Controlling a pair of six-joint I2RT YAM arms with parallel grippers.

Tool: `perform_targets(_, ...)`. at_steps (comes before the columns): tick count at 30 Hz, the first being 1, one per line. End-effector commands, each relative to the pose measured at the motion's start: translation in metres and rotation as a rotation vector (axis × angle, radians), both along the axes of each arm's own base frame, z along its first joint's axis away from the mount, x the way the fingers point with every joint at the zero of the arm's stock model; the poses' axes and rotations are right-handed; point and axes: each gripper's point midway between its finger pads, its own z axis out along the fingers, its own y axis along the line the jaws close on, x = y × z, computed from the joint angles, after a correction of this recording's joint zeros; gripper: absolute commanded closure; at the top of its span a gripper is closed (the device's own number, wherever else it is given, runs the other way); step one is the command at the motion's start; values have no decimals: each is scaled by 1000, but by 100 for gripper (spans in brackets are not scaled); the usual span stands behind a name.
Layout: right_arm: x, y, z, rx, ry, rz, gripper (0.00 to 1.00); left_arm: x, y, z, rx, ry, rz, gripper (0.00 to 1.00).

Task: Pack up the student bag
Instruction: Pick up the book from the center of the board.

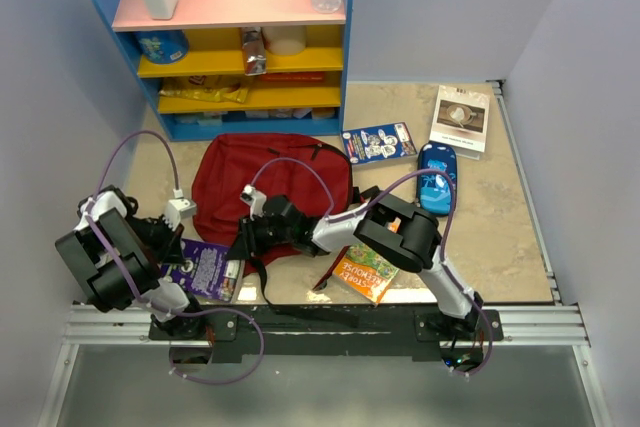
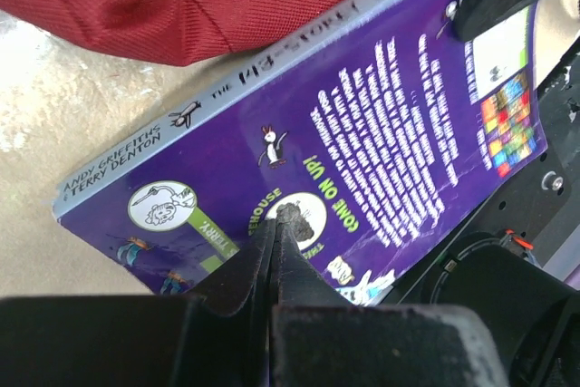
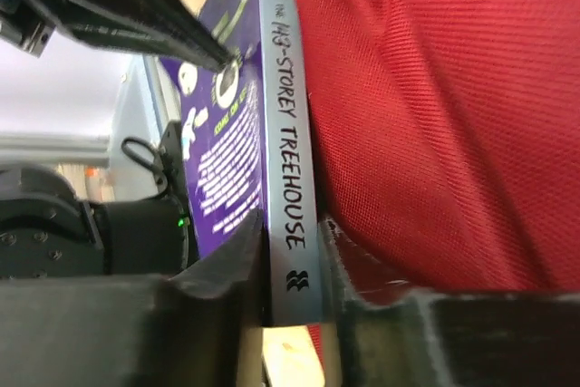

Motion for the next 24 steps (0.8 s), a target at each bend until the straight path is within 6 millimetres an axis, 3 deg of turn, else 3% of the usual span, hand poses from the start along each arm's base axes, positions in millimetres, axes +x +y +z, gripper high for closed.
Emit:
perform_targets(1, -17, 20, 25, 71, 10, 76, 97, 8, -8, -1, -43, -63, -4, 100)
perform_targets(6, -15, 20, 45, 90, -7, 84, 100, 17, -8, 17, -57, -97, 2, 100)
perform_targets(7, -9, 18, 70, 121, -33, 66, 100, 31, -2, 30, -49, -137, 16, 100)
perform_targets(8, 2, 9, 74, 115, -39, 41, 100, 35, -2, 41, -56, -148, 27, 95)
perform_targets(9, 10, 1, 86, 123, -70, 24, 100, 43, 1, 52, -60, -170, 43, 77)
perform_targets(10, 17, -8, 118, 150, -118, 3, 100, 64, 8, 76, -60, -245, 66, 69)
perform_targets(12, 46, -40, 119, 41, -194, -99, 100, 82, 13, 101, -63, -298, 117, 46)
perform_targets(13, 56, -54, 124, 14, -219, -133, 100, 97, 13, 123, -73, -360, 135, 41)
perform_targets(14, 75, -85, 141, -15, -252, -231, 100, 102, 10, 136, -66, -403, 126, 36)
perform_targets(15, 84, -101, 147, -29, -277, -270, 100, 106, 4, 144, -65, -425, 109, 32)
perform_targets(16, 93, -118, 157, -37, -297, -319, 100, 112, -13, 154, -78, -434, 67, 31)
perform_targets(17, 102, -148, 170, -62, -312, -382, 100, 115, -24, 161, -80, -448, 45, 30)
perform_targets(18, 115, -169, 177, -96, -359, -474, 100, 118, -35, 164, -92, -451, 28, 30)
perform_targets(19, 120, -186, 183, -115, -375, -521, 100, 119, -62, 167, -132, -421, 4, 29)
perform_targets(21, 134, -239, 208, -143, -427, -720, 100, 131, -87, 170, -119, -461, -44, 29)
perform_targets(22, 134, -255, 211, -162, -431, -768, 100, 126, -116, 163, -116, -412, -85, 29)
perform_targets(23, 135, -278, 209, -187, -435, -831, 100, 136, -129, 165, -105, -464, -112, 28)
perform_targets(24, 130, -294, 229, -145, -454, -886, 100, 137, -141, 162, -103, -463, -131, 27)
